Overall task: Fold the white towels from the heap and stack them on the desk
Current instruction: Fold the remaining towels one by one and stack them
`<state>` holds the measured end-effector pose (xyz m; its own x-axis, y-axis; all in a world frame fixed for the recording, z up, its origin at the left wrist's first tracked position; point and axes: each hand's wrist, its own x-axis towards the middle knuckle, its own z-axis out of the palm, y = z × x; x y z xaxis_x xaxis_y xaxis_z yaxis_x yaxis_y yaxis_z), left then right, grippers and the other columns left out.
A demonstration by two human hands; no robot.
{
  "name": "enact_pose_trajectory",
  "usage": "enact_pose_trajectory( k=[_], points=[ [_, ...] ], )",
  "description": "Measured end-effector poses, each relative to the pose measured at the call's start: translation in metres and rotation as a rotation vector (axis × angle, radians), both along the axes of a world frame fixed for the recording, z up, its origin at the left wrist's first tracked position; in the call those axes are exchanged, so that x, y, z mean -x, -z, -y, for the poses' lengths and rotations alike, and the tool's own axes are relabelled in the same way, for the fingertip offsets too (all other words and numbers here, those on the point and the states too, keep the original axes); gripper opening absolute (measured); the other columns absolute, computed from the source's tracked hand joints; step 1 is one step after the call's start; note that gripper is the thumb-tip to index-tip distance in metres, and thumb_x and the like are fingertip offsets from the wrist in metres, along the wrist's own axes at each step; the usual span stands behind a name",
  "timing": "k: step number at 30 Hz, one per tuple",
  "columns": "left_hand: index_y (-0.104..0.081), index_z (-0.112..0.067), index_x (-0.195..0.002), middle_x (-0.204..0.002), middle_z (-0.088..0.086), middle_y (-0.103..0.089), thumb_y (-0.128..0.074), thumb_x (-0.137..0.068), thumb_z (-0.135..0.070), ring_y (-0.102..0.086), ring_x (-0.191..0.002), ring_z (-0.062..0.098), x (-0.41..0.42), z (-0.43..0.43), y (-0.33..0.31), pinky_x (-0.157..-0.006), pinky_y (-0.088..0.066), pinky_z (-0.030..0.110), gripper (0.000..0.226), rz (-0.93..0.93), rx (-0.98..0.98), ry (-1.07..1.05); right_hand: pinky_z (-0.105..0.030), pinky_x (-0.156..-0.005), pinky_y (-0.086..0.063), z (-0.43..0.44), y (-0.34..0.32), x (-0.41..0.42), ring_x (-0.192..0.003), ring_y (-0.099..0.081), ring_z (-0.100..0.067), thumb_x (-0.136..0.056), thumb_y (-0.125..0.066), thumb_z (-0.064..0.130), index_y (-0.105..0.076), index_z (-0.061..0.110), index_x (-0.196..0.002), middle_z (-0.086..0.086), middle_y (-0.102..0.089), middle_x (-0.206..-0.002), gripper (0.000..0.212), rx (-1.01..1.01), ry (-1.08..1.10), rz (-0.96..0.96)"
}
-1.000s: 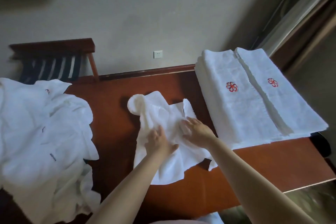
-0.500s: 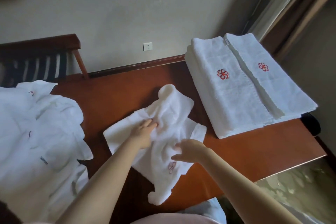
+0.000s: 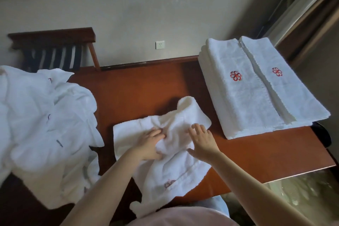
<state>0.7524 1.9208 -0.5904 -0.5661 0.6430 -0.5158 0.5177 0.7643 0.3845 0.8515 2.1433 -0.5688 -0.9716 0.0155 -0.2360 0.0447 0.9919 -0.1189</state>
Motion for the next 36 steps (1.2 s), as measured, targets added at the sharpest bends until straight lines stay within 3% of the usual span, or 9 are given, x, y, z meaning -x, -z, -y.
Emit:
enact_pose_trajectory(
  k=[4,7,10,13,18,23,28,32,36],
  points=[
    [-0.045,-0.024,-0.130,-0.135,-0.003,-0.046,-0.058,-0.087,-0.019,-0.044,-0.127,0.024,0.001,0.003,-0.006,-0.093,-0.041,0.030,0.045,-0.052,-0.053,-0.101,-0.038,-0.107,-0.032,-0.004,0.002,0.012,-0.137,-0.029,-0.024,-0.093,-0.057,0.029,-0.049,0.024,-0.133,-0.002,-0.031,-0.150,0.041,-0.019,-0.084,-0.011],
    [-0.055,-0.022,-0.102,-0.094,-0.007,-0.056,-0.051,-0.089,-0.013,-0.059,-0.095,0.024,0.021,0.010,-0.026,-0.066,-0.038,0.028,0.016,-0.109,-0.124,-0.252,-0.036,-0.103,-0.033,-0.009,-0.014,0.035,-0.132,-0.039,-0.022,-0.091,-0.055,0.015,-0.062,0.017,-0.113,-0.002,-0.046,-0.140,0.023,0.136,-0.106,-0.148],
    [-0.061,-0.017,-0.102,-0.091,0.000,-0.062,-0.052,-0.090,-0.017,-0.060,-0.087,0.027,0.056,0.021,-0.054,-0.067,-0.045,0.030,0.015,-0.217,-0.186,-0.447,-0.035,-0.079,-0.043,-0.012,-0.048,0.067,-0.096,-0.060,-0.029,-0.085,-0.058,0.009,-0.060,0.007,-0.103,-0.008,-0.065,-0.103,0.018,0.334,-0.019,-0.307],
    [-0.059,-0.015,-0.115,-0.108,0.004,-0.063,-0.052,-0.094,-0.020,-0.058,-0.099,0.028,0.098,0.020,-0.080,-0.076,-0.045,0.032,0.023,-0.352,-0.141,-0.456,-0.031,-0.056,-0.031,-0.010,-0.082,0.111,-0.065,-0.058,-0.036,-0.092,-0.051,0.012,-0.052,0.005,-0.104,-0.011,-0.063,-0.075,0.014,0.386,-0.008,-0.328],
    [-0.055,-0.019,-0.117,-0.113,0.001,-0.063,-0.051,-0.095,-0.023,-0.050,-0.110,0.025,0.155,0.003,-0.099,-0.085,-0.042,0.036,0.022,-0.593,0.095,-0.394,-0.033,-0.062,-0.045,-0.014,-0.110,0.198,-0.084,-0.062,-0.033,-0.097,-0.047,0.021,-0.051,0.010,-0.117,-0.012,-0.066,-0.100,0.024,0.405,0.078,-0.100],
    [-0.054,-0.020,-0.115,-0.117,0.001,-0.053,-0.054,-0.089,-0.009,-0.041,-0.112,0.024,0.176,-0.018,-0.086,-0.088,-0.037,0.035,0.028,-0.690,0.122,-0.512,-0.037,-0.082,-0.042,-0.021,-0.098,0.256,-0.105,-0.055,-0.031,-0.095,-0.046,0.022,-0.052,0.015,-0.122,-0.008,-0.061,-0.115,0.029,0.039,0.087,-0.192],
    [-0.054,-0.013,-0.103,-0.113,0.002,-0.048,-0.050,-0.092,-0.016,-0.049,-0.108,0.024,0.181,-0.020,-0.053,-0.084,-0.046,0.035,0.012,-0.473,0.006,-0.494,-0.036,-0.093,-0.036,-0.019,-0.058,0.264,-0.116,-0.044,-0.025,-0.093,-0.049,0.021,-0.051,0.018,-0.125,-0.004,-0.051,-0.124,0.032,0.028,-0.060,-0.257],
    [-0.055,-0.014,-0.105,-0.111,0.003,-0.051,-0.054,-0.091,-0.035,-0.051,-0.099,0.022,0.169,-0.013,-0.026,-0.081,-0.047,0.033,0.026,-0.161,0.093,-0.441,-0.035,-0.099,-0.035,-0.015,-0.021,0.241,-0.124,-0.045,-0.024,-0.094,-0.051,0.036,-0.049,0.018,-0.132,-0.003,-0.050,-0.133,0.041,0.119,-0.109,-0.001],
    [-0.052,-0.016,-0.107,-0.117,0.002,-0.044,-0.064,-0.080,-0.052,-0.043,-0.109,0.023,0.148,-0.009,-0.008,-0.089,-0.045,0.035,0.046,-0.136,0.148,-0.373,-0.043,-0.116,-0.020,-0.032,0.008,0.207,-0.143,-0.017,-0.023,-0.089,-0.052,0.055,-0.028,0.027,-0.148,0.001,-0.021,-0.156,0.069,0.075,-0.033,0.250]
  ],
)
